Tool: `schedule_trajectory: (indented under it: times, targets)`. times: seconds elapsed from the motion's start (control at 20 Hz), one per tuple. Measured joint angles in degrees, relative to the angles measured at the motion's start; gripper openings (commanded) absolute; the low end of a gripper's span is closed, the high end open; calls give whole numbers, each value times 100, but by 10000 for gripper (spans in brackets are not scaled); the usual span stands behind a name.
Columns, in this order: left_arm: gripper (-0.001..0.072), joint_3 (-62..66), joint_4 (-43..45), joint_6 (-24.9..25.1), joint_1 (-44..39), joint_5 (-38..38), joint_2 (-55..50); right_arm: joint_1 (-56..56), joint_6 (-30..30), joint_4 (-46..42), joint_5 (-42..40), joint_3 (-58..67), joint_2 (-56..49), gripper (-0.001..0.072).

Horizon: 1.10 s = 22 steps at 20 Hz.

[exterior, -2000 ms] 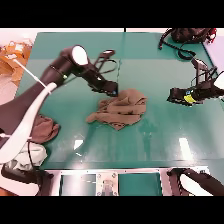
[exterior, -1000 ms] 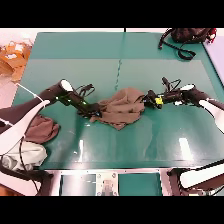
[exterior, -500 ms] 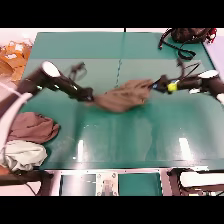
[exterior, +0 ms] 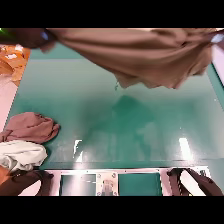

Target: Fold the shirts.

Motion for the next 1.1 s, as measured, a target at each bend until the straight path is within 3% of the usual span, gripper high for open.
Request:
schedule_trajectory:
  times: [0.25, 0.5, 0.65, 0.8, 0.85, 0.9, 0.95, 1.1]
  targets:
    - [24, 531, 173, 195, 13, -50, 203, -31, 164, -81, 214, 118, 852, 17]
    - [24, -573, 186, 315, 13, -83, -216, 76, 35, -162, 264, -1478, 968, 17]
    - [24, -1781, -146, 551, 13, 118, -715, 560, -278, -155, -439, -2942, 612, 18]
    - [24, -2682, -551, 813, 13, 581, -1475, 1132, -610, -92, -1349, -3637, -393, 20]
    - [24, -2855, -634, 870, 13, 817, -1775, 1281, -715, -74, -1600, -3657, -863, 38]
    - [24, -2962, -726, 911, 17, 992, -2044, 1401, -776, -28, -1829, -3576, -1314, 130]
    - [24, -3032, -824, 942, 17, 1239, -2315, 1502, -841, 20, -1978, -3412, -1792, 269]
    - [24, -2990, -1082, 1003, 13, 1840, -2916, 1587, -911, 9, -2157, -2719, -2813, 294]
